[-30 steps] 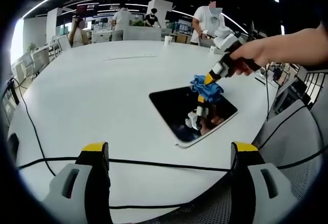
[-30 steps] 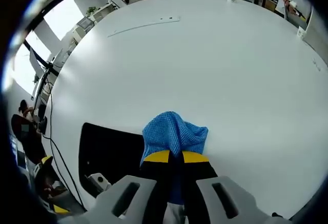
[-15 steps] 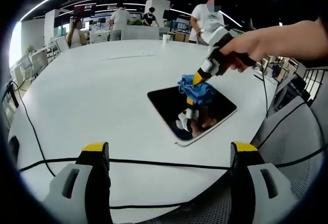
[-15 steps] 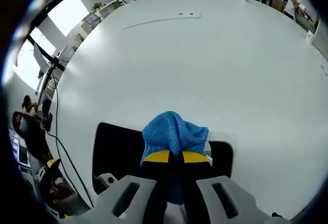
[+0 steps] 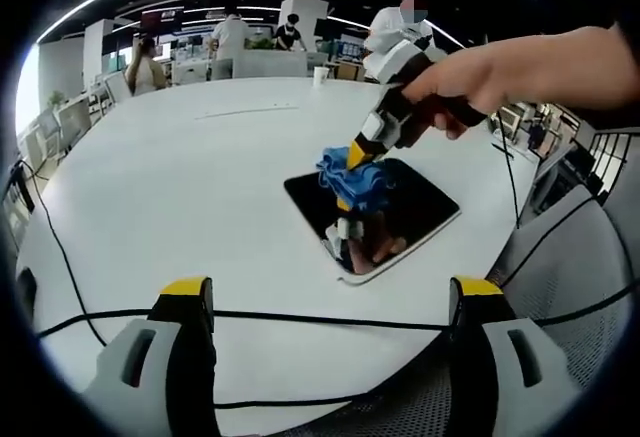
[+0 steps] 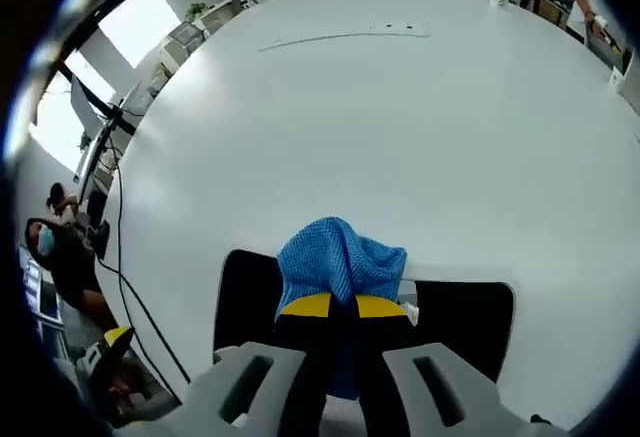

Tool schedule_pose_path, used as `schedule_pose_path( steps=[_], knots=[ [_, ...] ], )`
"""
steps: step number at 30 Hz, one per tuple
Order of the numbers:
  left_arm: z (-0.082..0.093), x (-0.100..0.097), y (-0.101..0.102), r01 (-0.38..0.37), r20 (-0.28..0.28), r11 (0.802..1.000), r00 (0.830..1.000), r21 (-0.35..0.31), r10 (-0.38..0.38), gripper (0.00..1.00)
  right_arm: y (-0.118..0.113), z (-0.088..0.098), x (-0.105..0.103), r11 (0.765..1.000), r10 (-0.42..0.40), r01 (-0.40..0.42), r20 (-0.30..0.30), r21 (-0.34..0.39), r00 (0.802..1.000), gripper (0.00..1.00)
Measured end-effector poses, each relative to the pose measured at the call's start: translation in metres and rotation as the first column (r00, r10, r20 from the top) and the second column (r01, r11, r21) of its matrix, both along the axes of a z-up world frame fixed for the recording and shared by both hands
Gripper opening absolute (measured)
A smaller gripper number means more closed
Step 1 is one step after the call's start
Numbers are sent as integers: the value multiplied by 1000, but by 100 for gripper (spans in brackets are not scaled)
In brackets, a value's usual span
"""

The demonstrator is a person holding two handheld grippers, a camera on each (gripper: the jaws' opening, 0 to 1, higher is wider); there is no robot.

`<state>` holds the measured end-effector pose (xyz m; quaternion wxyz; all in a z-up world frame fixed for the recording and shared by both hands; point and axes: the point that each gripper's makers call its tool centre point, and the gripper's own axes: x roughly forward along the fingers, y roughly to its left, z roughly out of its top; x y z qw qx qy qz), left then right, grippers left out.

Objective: Wipe the mirror surface with the cleaning cloth until all visible marks leave the cleaned area.

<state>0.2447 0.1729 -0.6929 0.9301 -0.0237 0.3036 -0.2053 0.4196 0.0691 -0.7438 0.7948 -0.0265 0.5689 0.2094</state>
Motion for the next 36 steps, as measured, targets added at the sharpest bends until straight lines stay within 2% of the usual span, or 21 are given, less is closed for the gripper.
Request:
schedule_pose_path(
  steps=[11, 19, 24, 36],
  knots=[
    [-2, 1, 0, 7, 0, 1000, 1000, 0, -7, 97, 43, 2, -10, 997, 83, -83, -9, 4, 996, 1],
    [-5, 2, 2, 5, 0, 1000, 1000, 1, -5, 96, 66, 1, -13, 992, 126, -126, -19, 11, 992, 1],
    [-6, 1, 1, 14, -3, 1000, 1000, 4, -14, 96, 74, 4, -16, 991, 130, -130, -21, 17, 991, 1],
    [-7, 1, 1, 17, -4, 1000, 1000, 10, -17, 96, 72, 8, -19, 992, 118, -117, -27, 51, 993, 1]
  ],
)
